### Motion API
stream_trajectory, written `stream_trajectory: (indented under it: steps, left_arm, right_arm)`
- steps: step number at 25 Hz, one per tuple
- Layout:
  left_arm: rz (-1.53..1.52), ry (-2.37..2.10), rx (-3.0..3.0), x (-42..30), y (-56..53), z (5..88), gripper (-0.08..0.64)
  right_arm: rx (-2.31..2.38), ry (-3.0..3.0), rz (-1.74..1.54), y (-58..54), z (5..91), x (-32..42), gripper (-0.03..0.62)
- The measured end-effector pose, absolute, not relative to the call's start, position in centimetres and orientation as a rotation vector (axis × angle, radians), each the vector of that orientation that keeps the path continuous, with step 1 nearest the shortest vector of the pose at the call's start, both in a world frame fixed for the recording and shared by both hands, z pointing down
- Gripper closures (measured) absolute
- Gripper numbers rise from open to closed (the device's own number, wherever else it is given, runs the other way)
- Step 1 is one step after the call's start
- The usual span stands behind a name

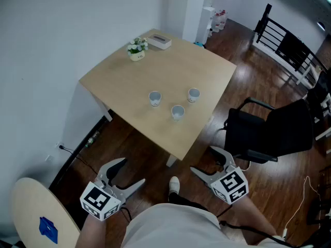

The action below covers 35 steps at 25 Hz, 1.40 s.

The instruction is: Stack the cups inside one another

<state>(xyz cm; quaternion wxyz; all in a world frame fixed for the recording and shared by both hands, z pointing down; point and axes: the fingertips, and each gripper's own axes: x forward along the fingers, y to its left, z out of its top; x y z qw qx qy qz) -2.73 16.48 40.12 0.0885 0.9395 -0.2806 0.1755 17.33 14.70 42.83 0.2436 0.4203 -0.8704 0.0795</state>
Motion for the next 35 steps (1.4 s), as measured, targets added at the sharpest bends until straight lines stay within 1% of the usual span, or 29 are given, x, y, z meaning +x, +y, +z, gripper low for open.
stream_trajectory:
  steps: [7, 12, 23, 28, 35]
  left_arm:
    - [0.478, -0.828, 2.807, 3.6, 8.4, 39.9, 0.209]
    - [0.545, -0.818, 2.808, 5.7, 5.8, 41.1, 0.209]
    - [0.554, -0.676, 2.810, 3.3, -1.4, 42.0, 0.209]
    - [0.561, -0.616, 2.860, 1.2, -5.3, 41.5, 0.209]
    - [0.547, -0.535, 2.835, -2.3, -9.2, 42.7, 0.209]
  right_arm:
    - [1.048, -2.356, 0.162, 4.6, 45.0, 20.5, 0.212]
    - [1.015, -2.324, 0.181, 0.2, 48.0, 21.3, 0.212]
    - [1.097, -2.174, 0.309, -8.7, 54.6, 19.8, 0.210]
    - [1.122, -2.091, 0.353, -12.0, 57.2, 18.5, 0.210]
    - [1.142, -1.933, 0.464, -15.1, 63.2, 18.3, 0.210]
